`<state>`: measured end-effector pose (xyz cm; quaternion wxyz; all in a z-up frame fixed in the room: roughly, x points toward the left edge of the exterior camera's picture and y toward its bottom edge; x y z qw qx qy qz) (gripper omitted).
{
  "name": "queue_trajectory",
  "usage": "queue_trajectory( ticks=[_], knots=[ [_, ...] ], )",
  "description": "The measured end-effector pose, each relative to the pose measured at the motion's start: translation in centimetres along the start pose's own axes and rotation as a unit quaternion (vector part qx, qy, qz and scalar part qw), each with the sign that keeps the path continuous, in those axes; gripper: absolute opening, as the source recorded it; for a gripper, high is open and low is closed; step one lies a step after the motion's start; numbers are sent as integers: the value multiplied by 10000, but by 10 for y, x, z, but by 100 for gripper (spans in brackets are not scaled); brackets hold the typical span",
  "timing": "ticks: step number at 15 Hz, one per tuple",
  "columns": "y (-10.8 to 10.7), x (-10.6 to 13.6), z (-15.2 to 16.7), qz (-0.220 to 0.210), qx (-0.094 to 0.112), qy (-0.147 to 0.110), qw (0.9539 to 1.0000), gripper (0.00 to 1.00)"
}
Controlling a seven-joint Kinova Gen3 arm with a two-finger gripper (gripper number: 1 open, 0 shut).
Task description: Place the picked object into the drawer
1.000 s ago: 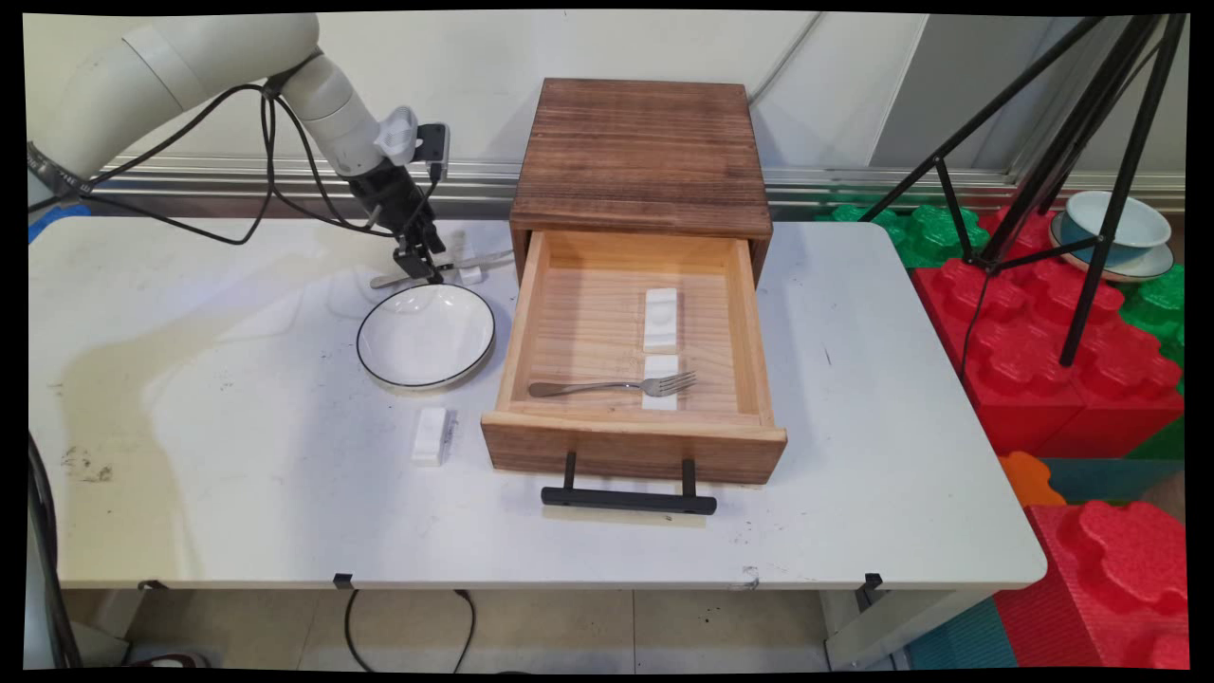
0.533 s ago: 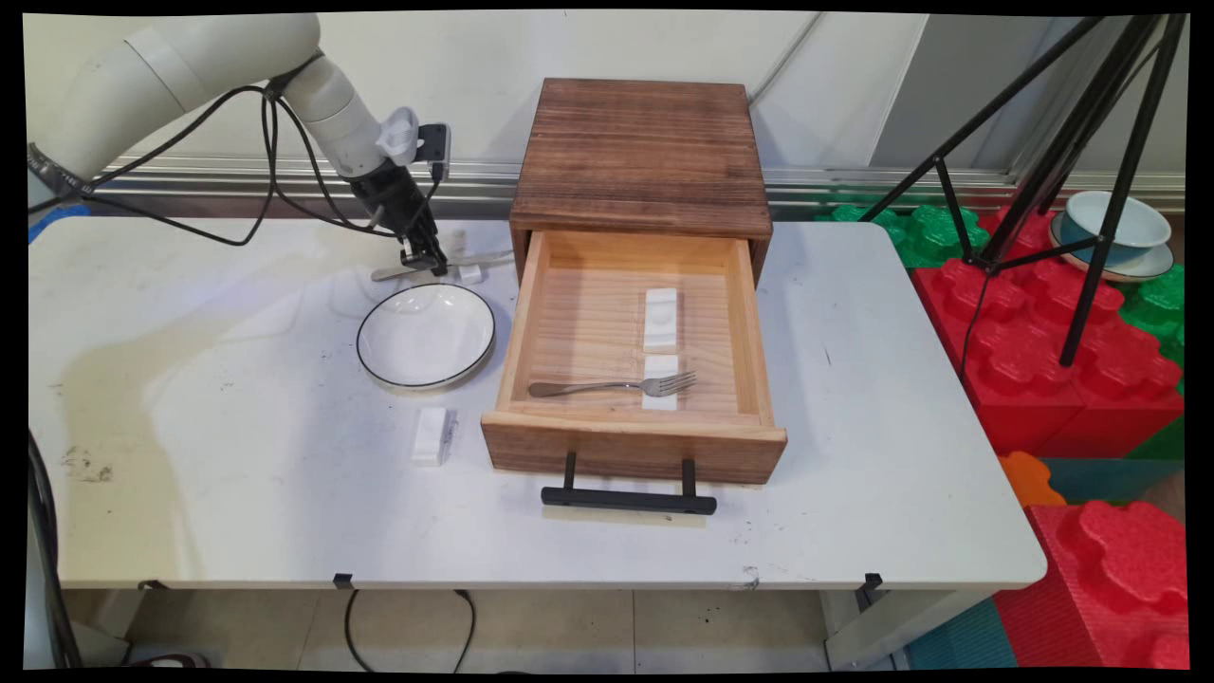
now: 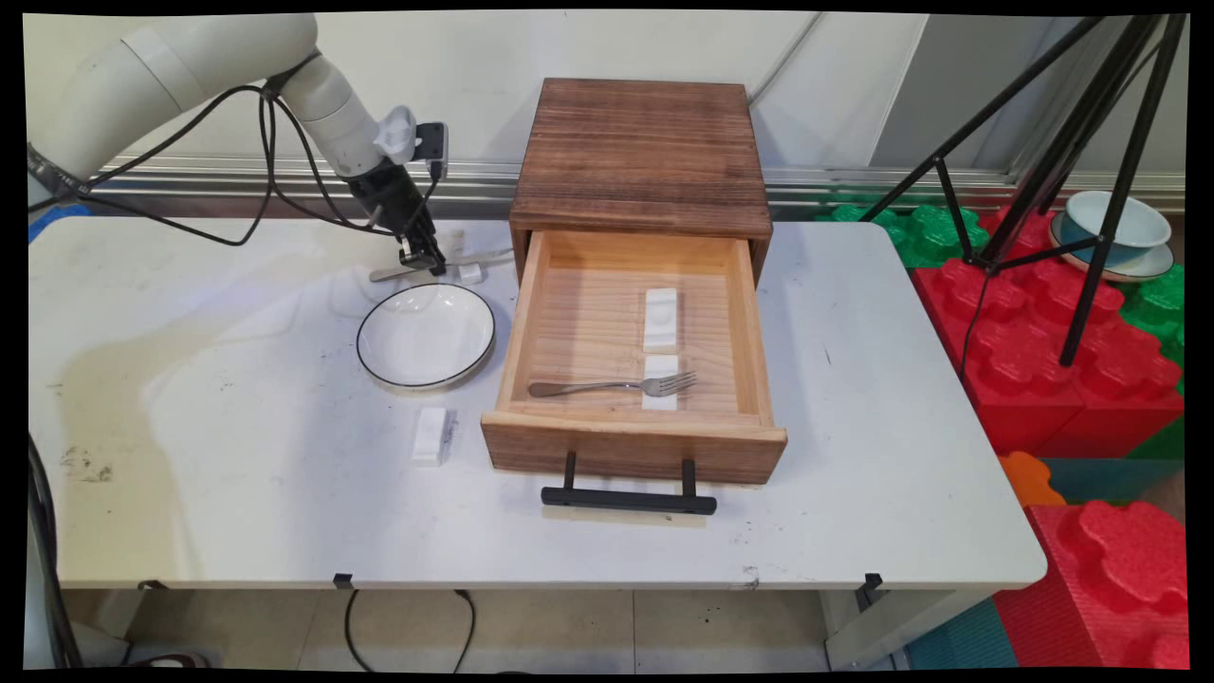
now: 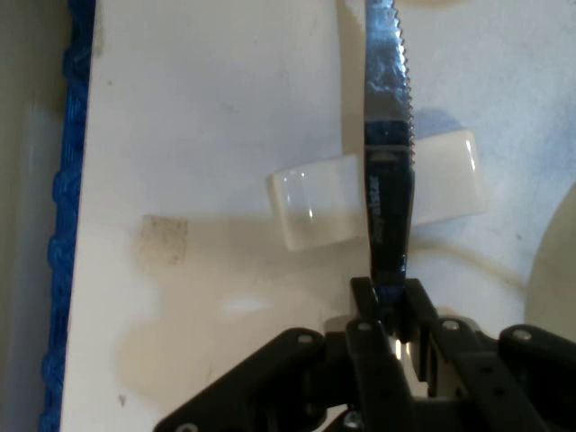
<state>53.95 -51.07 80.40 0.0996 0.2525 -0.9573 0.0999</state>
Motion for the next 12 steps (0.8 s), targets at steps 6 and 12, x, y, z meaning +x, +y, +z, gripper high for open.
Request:
queue_trajectory(
  ticks=[6,12],
  knots=[
    [6,0,-15,17,1,34,10000,0],
    [24,-6,-44,121,-67,-15,9999,0]
  ],
)
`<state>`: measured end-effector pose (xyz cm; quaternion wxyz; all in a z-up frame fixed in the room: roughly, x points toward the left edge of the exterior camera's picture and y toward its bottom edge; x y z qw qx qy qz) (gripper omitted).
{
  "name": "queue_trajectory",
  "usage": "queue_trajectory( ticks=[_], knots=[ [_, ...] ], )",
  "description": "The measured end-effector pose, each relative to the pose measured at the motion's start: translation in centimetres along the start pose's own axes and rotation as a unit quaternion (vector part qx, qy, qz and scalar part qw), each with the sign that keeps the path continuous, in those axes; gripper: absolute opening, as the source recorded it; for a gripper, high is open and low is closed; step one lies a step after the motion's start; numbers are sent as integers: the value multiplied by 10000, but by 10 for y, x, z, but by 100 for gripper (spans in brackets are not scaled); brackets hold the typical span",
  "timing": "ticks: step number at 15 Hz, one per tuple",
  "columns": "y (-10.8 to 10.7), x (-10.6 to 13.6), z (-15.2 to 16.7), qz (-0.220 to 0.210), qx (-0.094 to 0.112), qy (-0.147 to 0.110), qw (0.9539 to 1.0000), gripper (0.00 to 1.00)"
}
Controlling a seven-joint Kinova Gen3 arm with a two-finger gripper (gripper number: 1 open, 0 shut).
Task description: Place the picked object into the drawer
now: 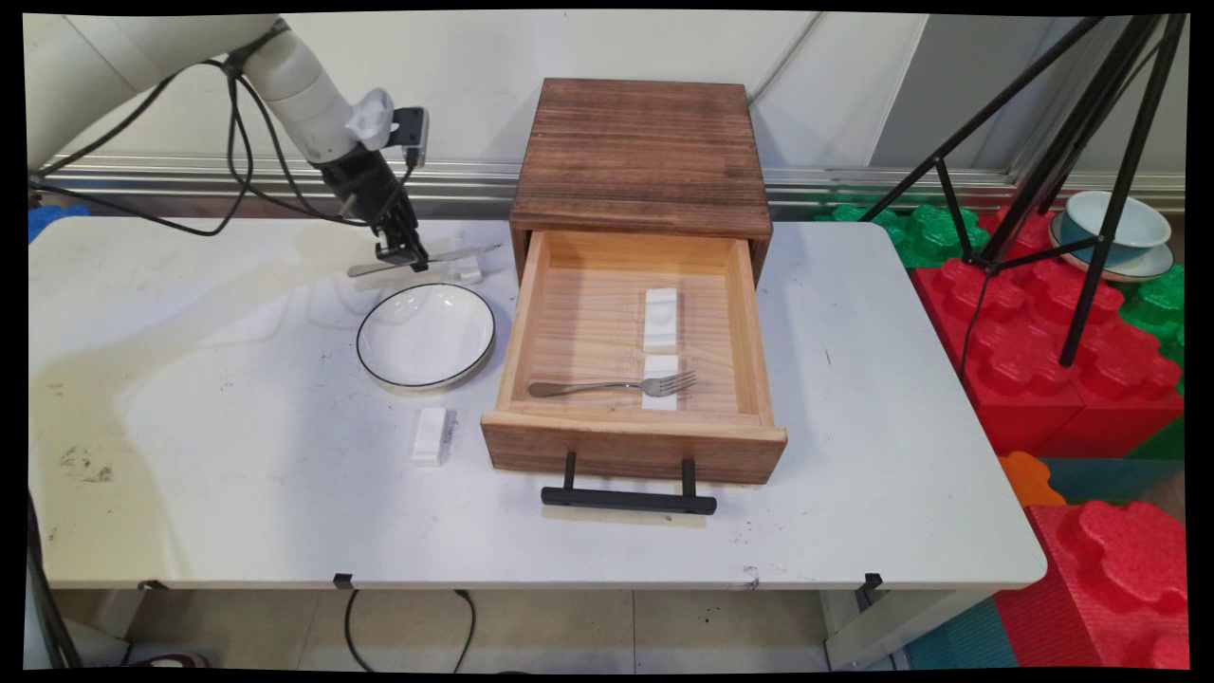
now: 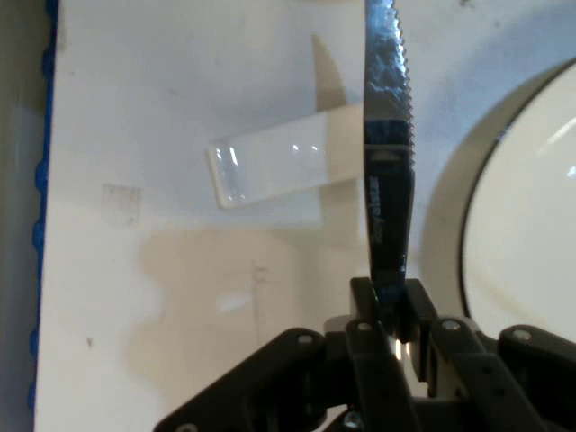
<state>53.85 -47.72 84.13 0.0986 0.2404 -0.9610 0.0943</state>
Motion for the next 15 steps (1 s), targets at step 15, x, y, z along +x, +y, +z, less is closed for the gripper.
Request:
queue_trajectory(
  ticks=[15],
  knots=[
    [53,9,-76,84,-192,199,9996,0]
  ],
)
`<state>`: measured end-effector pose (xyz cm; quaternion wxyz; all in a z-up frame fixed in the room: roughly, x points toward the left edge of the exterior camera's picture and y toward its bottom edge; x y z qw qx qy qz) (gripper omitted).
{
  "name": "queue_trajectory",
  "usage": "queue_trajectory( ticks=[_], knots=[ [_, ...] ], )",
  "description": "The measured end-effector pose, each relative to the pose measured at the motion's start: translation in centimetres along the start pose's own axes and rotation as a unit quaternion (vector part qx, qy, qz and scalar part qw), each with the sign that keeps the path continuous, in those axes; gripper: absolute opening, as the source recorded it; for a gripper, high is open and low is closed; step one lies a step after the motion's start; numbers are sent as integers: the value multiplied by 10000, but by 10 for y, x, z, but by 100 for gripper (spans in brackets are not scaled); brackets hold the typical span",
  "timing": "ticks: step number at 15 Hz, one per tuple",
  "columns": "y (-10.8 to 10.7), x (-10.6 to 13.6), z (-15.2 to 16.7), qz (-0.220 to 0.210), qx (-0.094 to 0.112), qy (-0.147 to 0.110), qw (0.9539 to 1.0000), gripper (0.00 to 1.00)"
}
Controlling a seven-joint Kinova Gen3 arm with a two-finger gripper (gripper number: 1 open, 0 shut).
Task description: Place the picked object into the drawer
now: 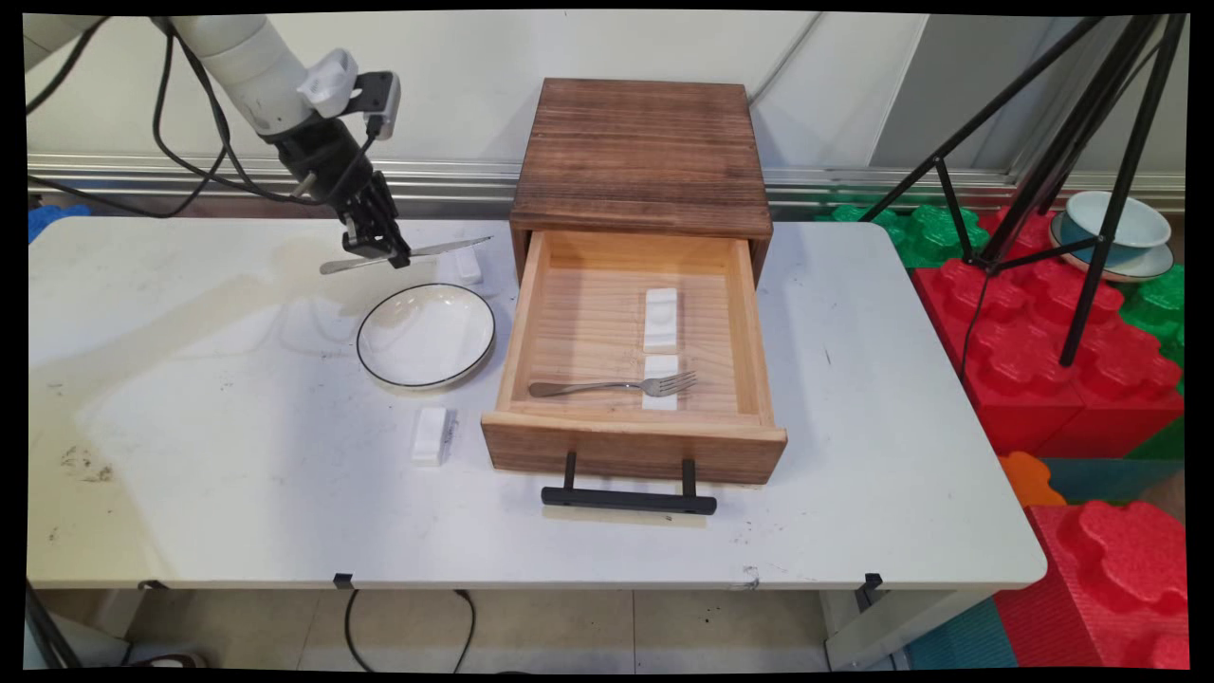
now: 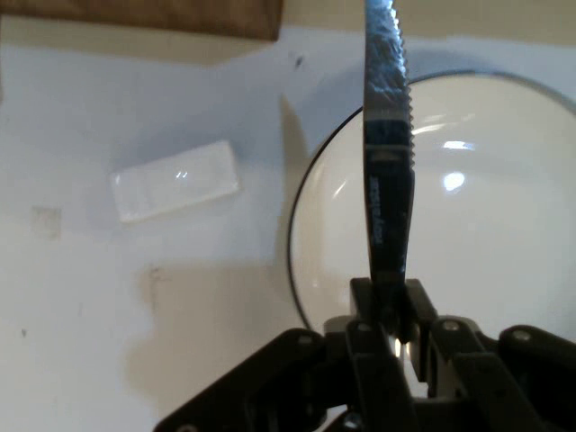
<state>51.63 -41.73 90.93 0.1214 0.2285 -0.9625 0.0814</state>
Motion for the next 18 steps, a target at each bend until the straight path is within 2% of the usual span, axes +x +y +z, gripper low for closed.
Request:
queue_trajectory(
  ticks=[5,9,18],
  knots=[
    [24,15,-24,-31,-119,264,9996,0],
    [41,39,-42,-43,-170,616,9979,0],
    [56,93,-58,151,-18,1101,9938,0]
  ],
)
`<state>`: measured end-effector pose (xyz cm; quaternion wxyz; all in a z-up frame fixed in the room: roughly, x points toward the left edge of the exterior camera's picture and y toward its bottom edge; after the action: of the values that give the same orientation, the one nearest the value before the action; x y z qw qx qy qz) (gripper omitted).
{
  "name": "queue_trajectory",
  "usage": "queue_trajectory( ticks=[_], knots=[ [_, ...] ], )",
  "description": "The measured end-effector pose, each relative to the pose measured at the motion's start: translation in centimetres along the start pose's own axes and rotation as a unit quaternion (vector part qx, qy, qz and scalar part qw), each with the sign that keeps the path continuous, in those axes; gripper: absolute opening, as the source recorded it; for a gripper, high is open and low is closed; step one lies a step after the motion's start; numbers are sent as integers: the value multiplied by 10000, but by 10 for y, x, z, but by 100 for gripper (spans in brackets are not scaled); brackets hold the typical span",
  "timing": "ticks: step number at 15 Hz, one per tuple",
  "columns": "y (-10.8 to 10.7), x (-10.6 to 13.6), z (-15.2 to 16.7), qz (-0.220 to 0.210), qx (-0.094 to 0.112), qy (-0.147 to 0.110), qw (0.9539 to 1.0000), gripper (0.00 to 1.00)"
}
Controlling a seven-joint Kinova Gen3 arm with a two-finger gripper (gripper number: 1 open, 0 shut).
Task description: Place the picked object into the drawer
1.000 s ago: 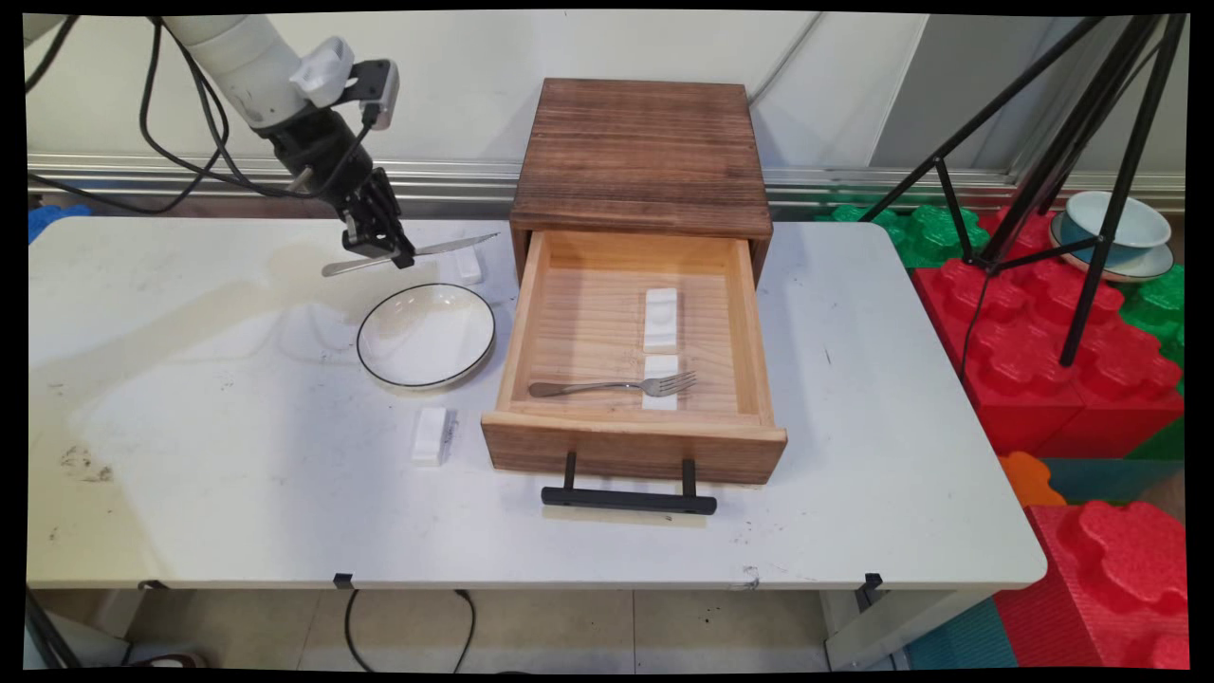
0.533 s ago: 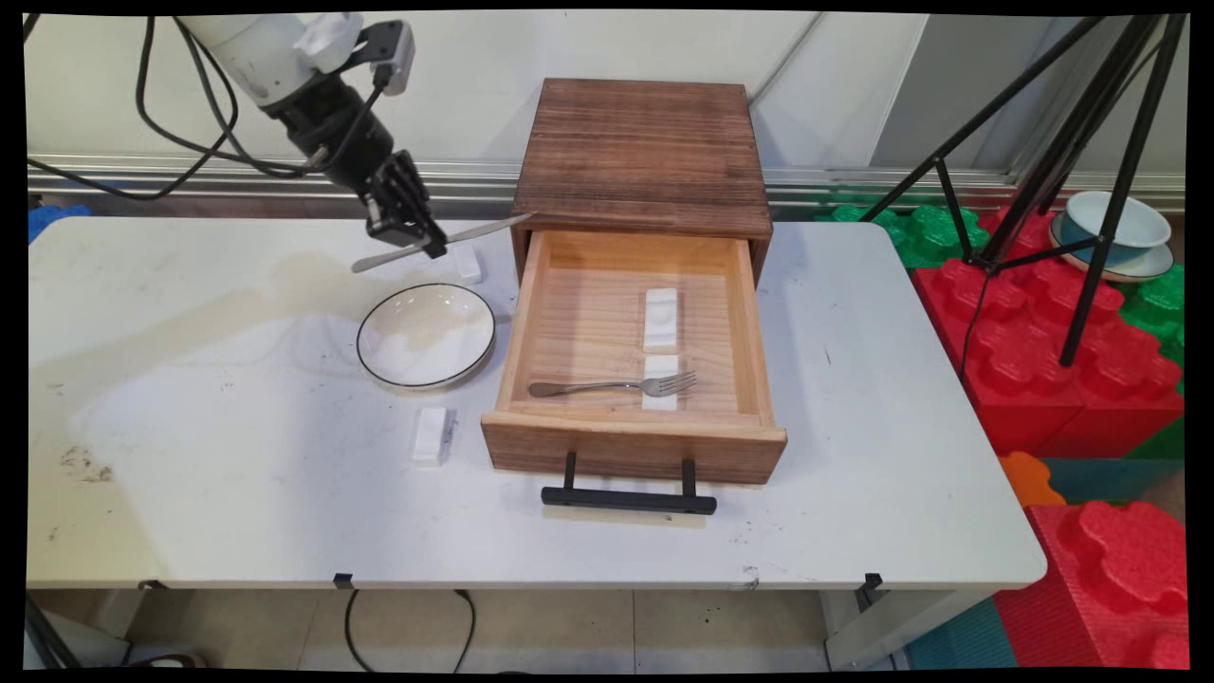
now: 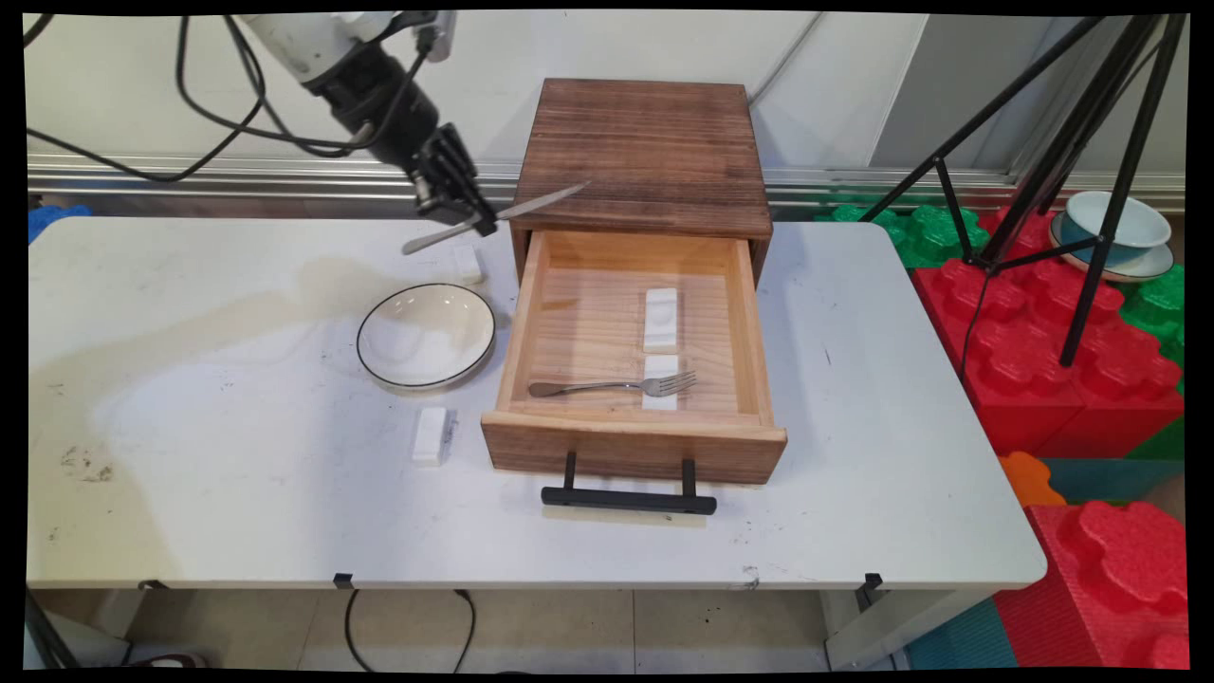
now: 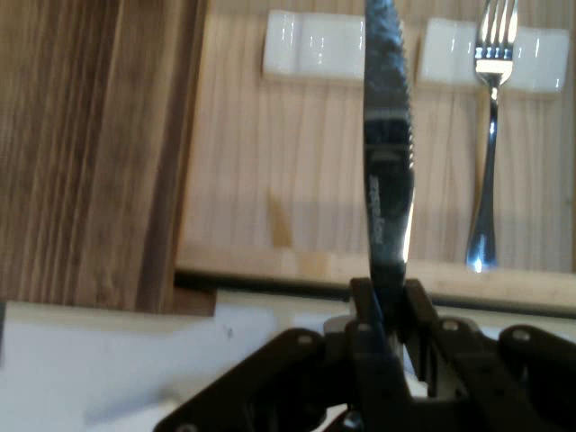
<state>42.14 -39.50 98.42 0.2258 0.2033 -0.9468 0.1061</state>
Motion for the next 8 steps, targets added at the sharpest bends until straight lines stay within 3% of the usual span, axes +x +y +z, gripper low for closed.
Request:
queue_trajectory(
  ticks=[8],
  knots=[
    [11,57,15,229,87,308,9992,0]
  ],
)
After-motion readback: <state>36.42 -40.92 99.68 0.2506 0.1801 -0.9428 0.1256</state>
